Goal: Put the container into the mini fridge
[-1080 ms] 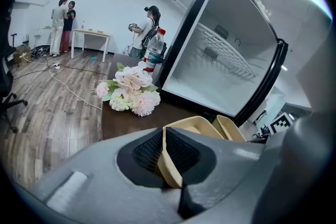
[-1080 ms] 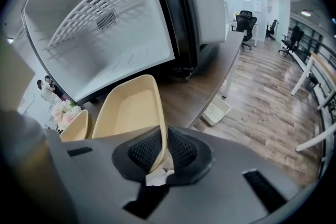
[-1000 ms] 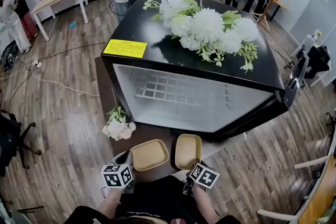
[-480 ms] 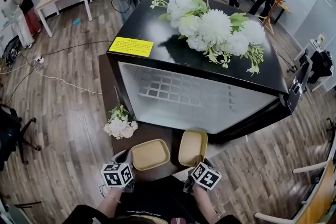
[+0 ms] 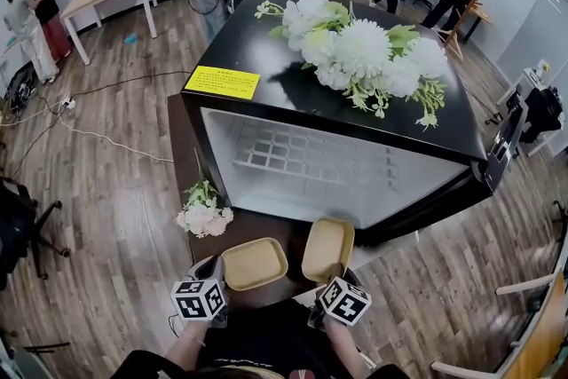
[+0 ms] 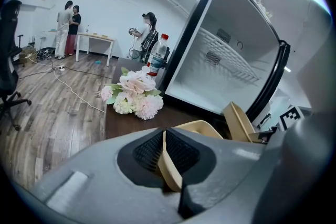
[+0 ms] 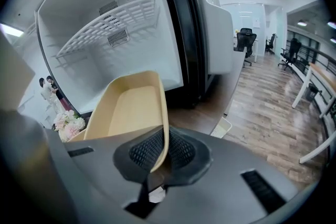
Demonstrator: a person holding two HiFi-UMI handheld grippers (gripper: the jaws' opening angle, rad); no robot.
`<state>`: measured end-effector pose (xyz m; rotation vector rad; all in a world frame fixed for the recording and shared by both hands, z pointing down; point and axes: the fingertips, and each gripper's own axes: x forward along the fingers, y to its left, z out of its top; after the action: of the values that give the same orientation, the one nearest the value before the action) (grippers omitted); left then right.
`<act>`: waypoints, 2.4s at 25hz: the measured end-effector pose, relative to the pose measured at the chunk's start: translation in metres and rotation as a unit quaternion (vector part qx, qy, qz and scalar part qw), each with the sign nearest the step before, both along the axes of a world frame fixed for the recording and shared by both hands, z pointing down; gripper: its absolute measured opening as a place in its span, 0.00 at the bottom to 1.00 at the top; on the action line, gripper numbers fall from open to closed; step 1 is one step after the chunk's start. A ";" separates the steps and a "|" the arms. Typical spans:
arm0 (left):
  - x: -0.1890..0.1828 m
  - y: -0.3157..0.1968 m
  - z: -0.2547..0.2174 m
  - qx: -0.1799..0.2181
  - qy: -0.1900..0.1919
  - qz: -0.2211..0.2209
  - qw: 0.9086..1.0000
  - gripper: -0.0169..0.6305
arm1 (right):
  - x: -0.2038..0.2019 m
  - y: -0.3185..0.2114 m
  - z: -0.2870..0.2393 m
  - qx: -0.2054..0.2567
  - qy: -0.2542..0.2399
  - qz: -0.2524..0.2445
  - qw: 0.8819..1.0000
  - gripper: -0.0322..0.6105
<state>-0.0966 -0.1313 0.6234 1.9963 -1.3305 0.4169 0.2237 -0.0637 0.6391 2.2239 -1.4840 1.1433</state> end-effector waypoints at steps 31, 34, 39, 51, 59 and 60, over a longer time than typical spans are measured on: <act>0.007 -0.007 -0.010 0.026 0.037 0.007 0.999 0.04 | 0.038 -0.081 -0.028 0.012 0.041 0.006 0.999 0.08; 0.008 -0.006 -0.009 0.025 0.042 0.005 0.999 0.04 | 0.043 -0.090 -0.028 0.012 0.047 0.010 0.999 0.08; 0.008 -0.008 -0.009 0.024 0.048 0.004 0.999 0.04 | 0.048 -0.109 -0.028 0.020 0.040 0.015 0.999 0.08; 0.002 -0.009 -0.007 0.021 0.034 -0.014 0.999 0.04 | 0.061 -0.133 -0.029 -0.002 0.040 0.050 0.998 0.09; -0.005 -0.010 0.002 0.002 0.013 -0.027 1.000 0.04 | 0.067 -0.143 -0.029 -0.002 0.024 0.074 0.997 0.09; -0.005 -0.009 0.003 -0.001 0.012 -0.028 1.000 0.04 | 0.067 -0.144 -0.028 -0.004 0.022 0.075 0.997 0.09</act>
<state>-0.1020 -0.1406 0.6266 1.9520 -1.3667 0.3661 0.2911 -0.2074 0.6107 2.3721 -1.3118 1.1320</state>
